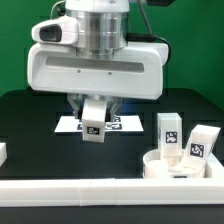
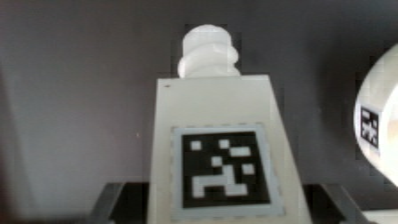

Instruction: Assemble stool

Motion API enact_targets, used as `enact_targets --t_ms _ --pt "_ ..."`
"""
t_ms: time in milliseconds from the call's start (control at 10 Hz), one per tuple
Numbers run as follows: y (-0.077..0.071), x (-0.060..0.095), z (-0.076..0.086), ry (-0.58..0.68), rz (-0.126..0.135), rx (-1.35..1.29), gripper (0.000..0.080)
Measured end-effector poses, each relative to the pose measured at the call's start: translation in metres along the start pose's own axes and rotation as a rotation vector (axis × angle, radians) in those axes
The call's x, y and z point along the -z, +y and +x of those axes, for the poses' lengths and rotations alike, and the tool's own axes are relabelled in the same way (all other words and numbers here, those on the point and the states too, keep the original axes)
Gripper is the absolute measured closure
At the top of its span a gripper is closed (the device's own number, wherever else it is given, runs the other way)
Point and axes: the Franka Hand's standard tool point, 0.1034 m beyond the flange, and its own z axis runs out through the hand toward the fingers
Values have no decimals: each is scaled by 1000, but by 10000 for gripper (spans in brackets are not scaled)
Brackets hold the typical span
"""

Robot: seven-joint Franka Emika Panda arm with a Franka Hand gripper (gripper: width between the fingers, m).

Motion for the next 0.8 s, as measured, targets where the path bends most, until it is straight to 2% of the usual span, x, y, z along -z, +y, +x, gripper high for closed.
enact_targets --t_ms 100,300,600,700,800 --pt "-1 -1 0 43 2 0 462" --pt "-12 7 5 245 17 -5 461" --pt "-50 22 19 473 42 -1 461" --pt "-62 22 16 461 53 -3 461" --pt "-60 22 17 462 49 4 461"
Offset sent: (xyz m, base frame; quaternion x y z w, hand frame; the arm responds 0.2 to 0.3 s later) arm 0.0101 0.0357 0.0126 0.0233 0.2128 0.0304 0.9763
